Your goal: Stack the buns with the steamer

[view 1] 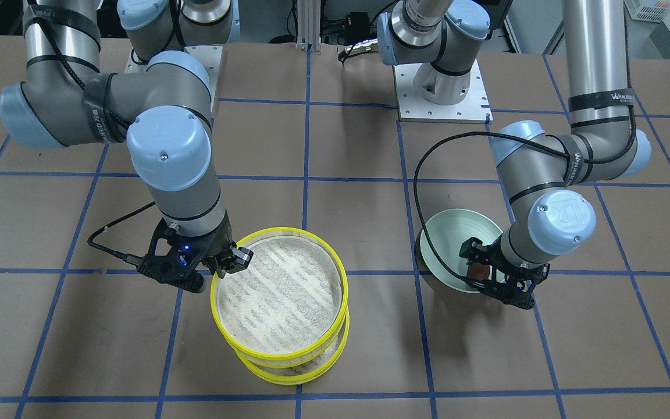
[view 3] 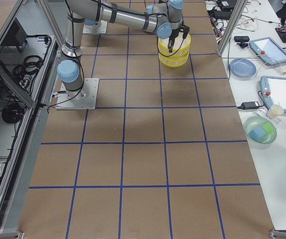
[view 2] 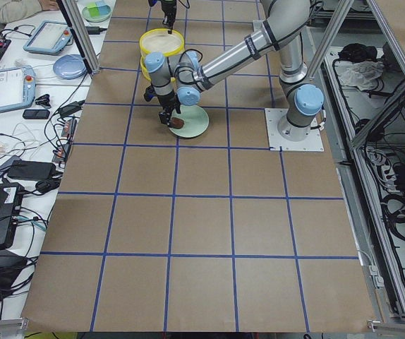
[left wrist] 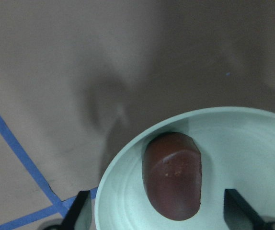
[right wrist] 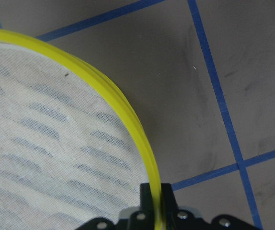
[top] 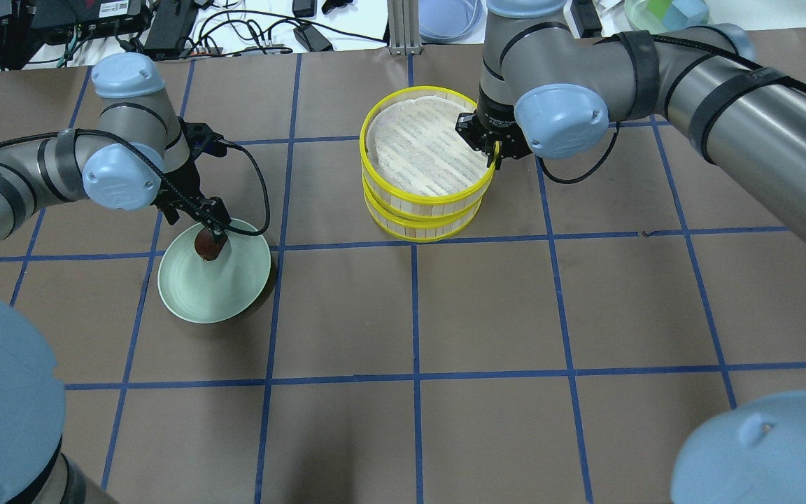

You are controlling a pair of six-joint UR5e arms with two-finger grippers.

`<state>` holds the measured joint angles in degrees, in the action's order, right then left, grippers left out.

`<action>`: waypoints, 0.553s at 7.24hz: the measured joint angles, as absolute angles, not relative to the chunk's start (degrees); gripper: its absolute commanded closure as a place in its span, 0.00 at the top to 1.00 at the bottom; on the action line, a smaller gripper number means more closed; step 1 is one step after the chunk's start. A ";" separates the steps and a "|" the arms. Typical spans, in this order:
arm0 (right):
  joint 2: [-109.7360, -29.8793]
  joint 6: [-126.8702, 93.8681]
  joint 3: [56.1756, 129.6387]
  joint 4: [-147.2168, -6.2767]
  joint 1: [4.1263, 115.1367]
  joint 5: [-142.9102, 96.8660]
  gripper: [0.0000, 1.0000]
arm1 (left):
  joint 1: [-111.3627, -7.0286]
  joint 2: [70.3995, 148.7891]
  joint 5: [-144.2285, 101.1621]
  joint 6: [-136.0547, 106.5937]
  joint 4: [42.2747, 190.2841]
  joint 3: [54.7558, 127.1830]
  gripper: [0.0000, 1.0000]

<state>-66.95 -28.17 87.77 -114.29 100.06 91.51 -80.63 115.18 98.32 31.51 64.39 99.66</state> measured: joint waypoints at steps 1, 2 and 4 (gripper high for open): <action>-66.68 -28.22 87.77 -115.07 100.39 91.47 0.00 | -80.65 115.61 97.44 30.35 64.44 99.62 0.89; -66.29 -28.18 87.76 -115.81 100.60 91.44 0.00 | -80.67 116.01 95.95 29.39 64.63 99.62 0.58; -65.32 -28.30 87.88 -116.74 100.70 91.47 0.00 | -80.68 116.84 94.64 28.28 64.76 99.62 0.00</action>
